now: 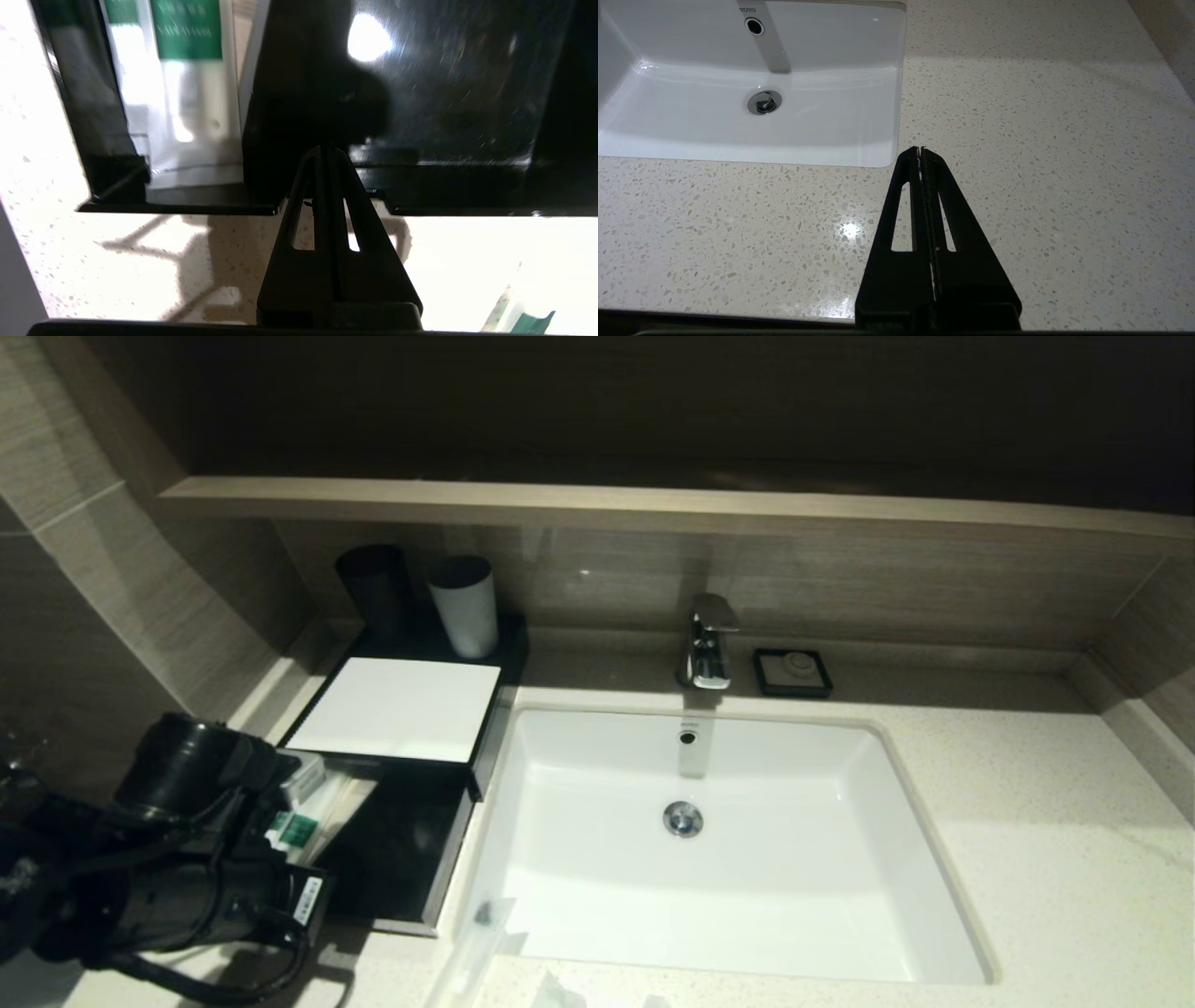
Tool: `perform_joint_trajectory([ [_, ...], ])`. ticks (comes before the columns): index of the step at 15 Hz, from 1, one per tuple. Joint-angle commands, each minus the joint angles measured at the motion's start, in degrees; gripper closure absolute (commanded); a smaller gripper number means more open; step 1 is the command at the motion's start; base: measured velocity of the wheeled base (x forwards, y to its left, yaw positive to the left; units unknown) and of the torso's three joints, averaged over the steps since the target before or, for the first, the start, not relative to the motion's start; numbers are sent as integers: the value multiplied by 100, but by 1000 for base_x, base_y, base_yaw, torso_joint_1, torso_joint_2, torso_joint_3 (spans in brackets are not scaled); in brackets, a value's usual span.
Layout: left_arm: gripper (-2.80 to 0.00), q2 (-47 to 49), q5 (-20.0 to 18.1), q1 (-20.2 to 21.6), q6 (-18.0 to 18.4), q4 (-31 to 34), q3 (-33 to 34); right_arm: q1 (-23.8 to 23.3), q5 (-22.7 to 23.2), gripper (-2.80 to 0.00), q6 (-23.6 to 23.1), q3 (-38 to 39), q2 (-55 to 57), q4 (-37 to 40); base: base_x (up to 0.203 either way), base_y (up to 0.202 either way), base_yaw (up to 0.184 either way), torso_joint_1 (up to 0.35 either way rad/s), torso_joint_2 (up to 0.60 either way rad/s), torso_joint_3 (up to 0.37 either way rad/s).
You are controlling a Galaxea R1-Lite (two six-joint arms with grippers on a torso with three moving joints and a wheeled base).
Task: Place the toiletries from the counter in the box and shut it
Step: Open the drawer
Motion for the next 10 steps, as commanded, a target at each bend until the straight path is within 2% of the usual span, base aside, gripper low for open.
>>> perform_joint_trajectory([
  [1, 0, -169, 8, 6, -7, -36, -123, 1, 2, 0, -1, 1, -6, 8, 0, 0, 0, 0, 0, 0],
  [6, 0, -657, 16, -21, 8, 0, -506, 1, 2, 0, -1, 1, -6, -1, 0, 0, 0, 0, 0, 0],
  [10, 0, -1087, 2, -570, 74, 220, -453, 1, 2, 0, -1, 1, -2, 5, 0, 0, 0, 0, 0, 0],
])
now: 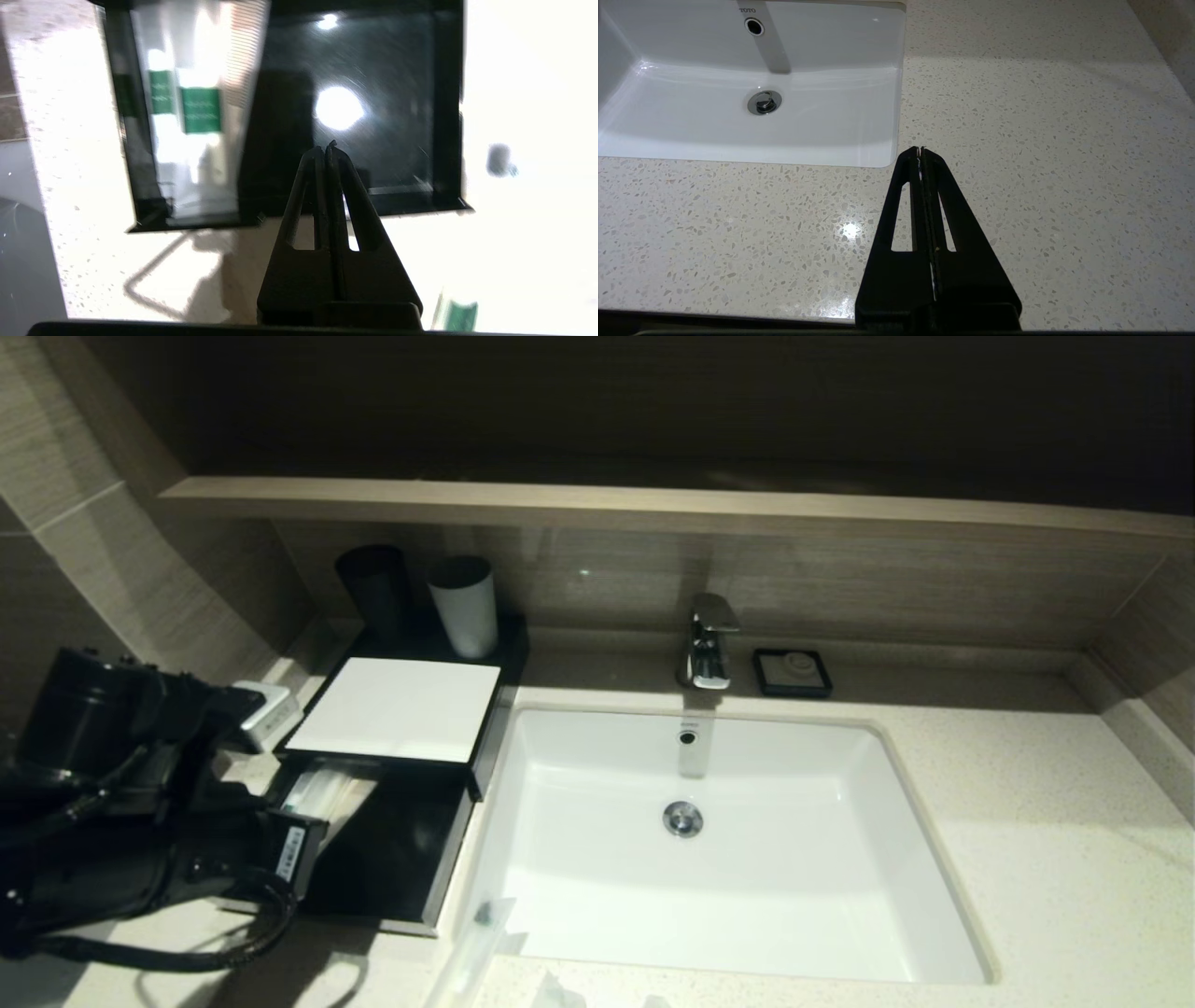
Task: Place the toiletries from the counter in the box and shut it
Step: Open the drawer, then pick up the bathroom toiletry
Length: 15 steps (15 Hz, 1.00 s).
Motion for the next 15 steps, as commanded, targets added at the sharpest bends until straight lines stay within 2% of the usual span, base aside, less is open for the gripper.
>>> perform_joint_trajectory([
  [1, 0, -347, -2, -355, 5, 164, 5, 1, 0, 0, -1, 1, -4, 4, 0, 0, 0, 0, 0, 0],
  [5, 0, -700, -3, -1054, 6, 532, -115, 1, 0, 0, -1, 1, -4, 5, 0, 0, 0, 0, 0, 0],
  [7, 0, -771, -10, -1404, -6, 1017, -268, 1, 0, 0, -1, 1, -4, -2, 0, 0, 0, 0, 0, 0],
  [10, 0, -960, 7, -1530, 37, 1508, -279, 1, 0, 0, -1, 1, -4, 5, 0, 0, 0, 0, 0, 0],
  [15, 0, -930, 10, -1537, 289, 1566, -305, 1, 0, 0, -1, 1, -4, -2, 0, 0, 0, 0, 0, 0],
])
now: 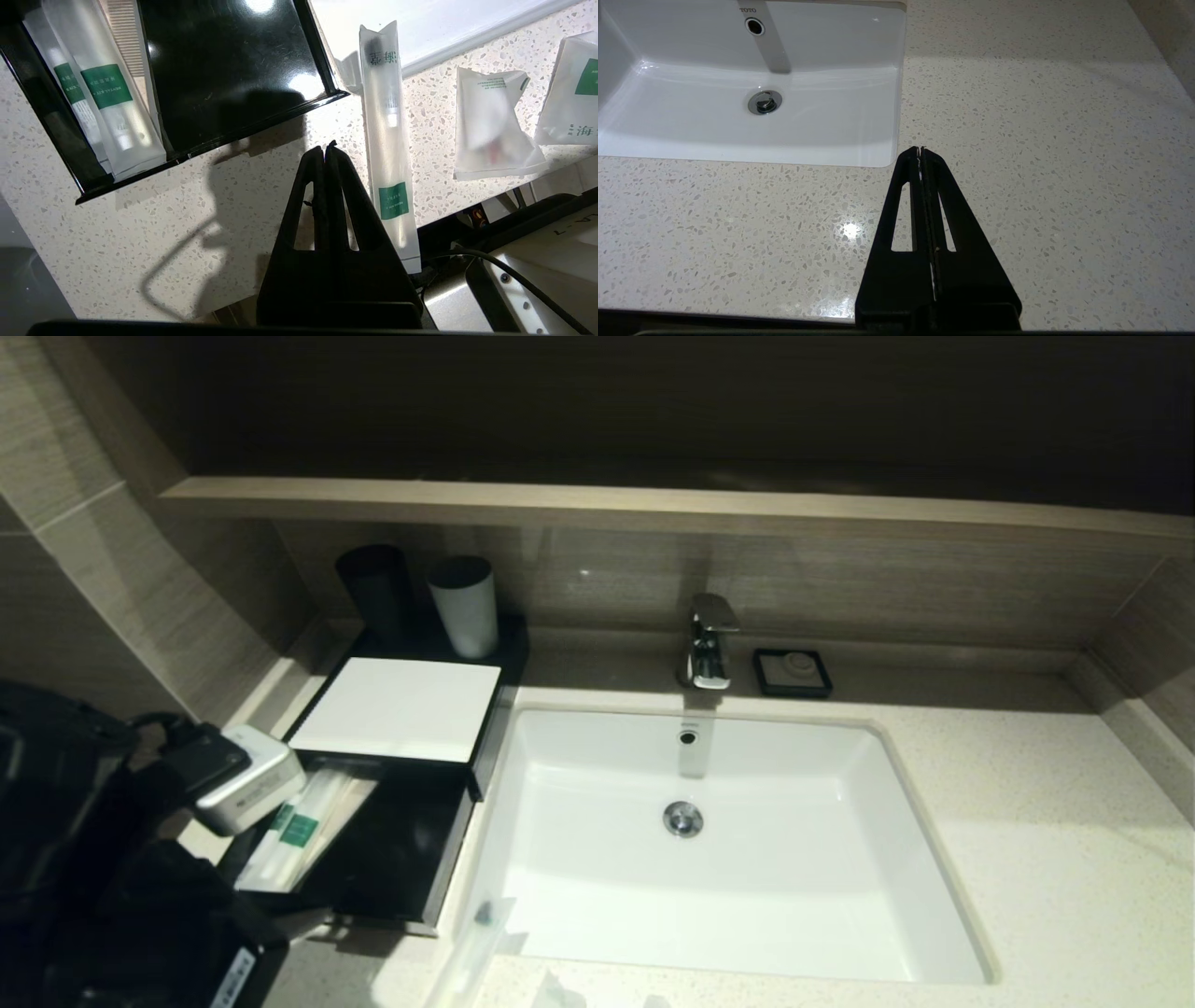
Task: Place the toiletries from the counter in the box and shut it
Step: Pick up the bathroom toiletry
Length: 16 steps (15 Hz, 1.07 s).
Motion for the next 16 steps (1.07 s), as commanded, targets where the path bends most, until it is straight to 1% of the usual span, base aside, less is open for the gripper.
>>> perform_joint_trajectory([
  [1, 0, 207, -6, -1, 79, -30, -21, 1, -1, 0, -1, 1, -4, 2, 0, 0, 0, 0, 0, 0],
  [4, 0, 527, -2, -24, 106, 28, -247, 1, -1, 0, -1, 1, -4, -4, 0, 0, 0, 0, 0, 0],
  [7, 0, 899, -9, -126, 242, 38, -190, 1, -1, 0, -1, 1, -4, 3, 0, 0, 0, 0, 0, 0],
  [9, 0, 1133, -22, -234, 212, 16, -280, 1, -1, 0, -1, 1, -4, 2, 0, 0, 0, 0, 0, 0],
  [10, 0, 1267, -19, -318, 160, 23, -365, 1, -1, 0, -1, 1, -4, -4, 0, 0, 0, 0, 0, 0],
  [12, 0, 1522, -1, -459, -94, 57, -573, 1, -1, 0, -1, 1, -4, -4, 0, 0, 0, 0, 0, 0],
  [13, 0, 1640, 13, -616, -251, 172, -707, 1, -1, 0, -1, 1, -4, 4, 0, 0, 0, 0, 0, 0],
  [15, 0, 1839, 37, -894, -534, 673, -976, 1, -1, 0, -1, 1, -4, -4, 0, 0, 0, 0, 0, 0],
  [16, 0, 1954, 110, -1001, -637, 874, -1090, 1, -1, 0, -1, 1, 5, -1, 0, 0, 0, 0, 0, 0],
])
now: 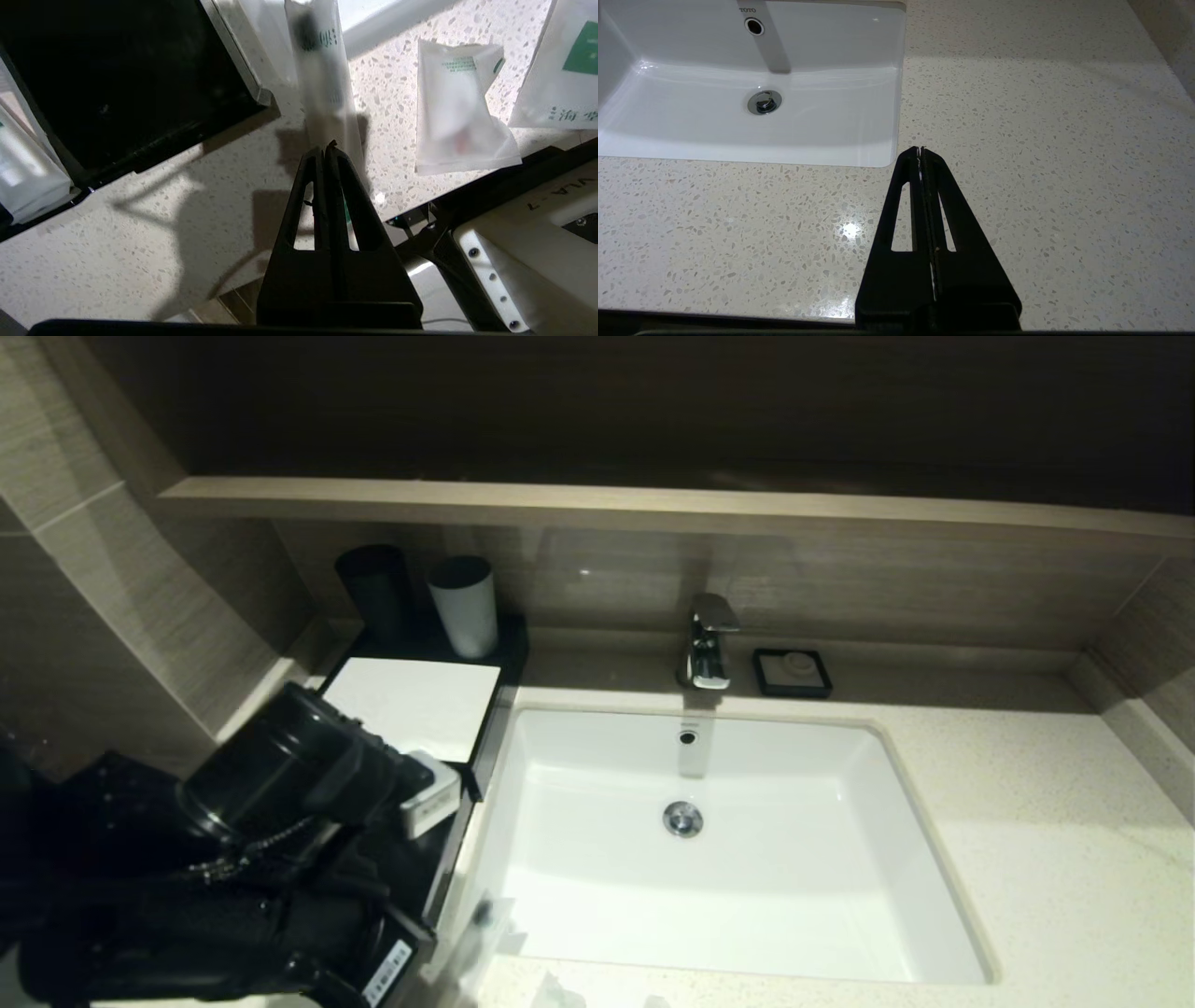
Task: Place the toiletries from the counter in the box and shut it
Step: Pick up the bathroom toiletry
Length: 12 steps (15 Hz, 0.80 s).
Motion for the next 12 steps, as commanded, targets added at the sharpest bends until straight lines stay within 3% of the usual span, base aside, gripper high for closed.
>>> perform_joint_trajectory([
  [1, 0, 402, 200, -259, -163, 349, -263, 1, -1, 0, -1, 1, -5, -3, 0, 0, 0, 0, 0, 0],
  [4, 0, 736, 382, -422, -364, 714, -492, 1, -1, 0, -1, 1, -5, -3, 0, 0, 0, 0, 0, 0],
  [7, 0, 952, 383, -559, -801, 1070, -904, 1, -1, 0, -1, 1, -5, 6, 0, 0, 0, 0, 0, 0],
  [12, 0, 1294, 387, -678, -844, 1672, -1210, 1, -1, 0, -1, 1, -5, -3, 0, 0, 0, 0, 0, 0],
])
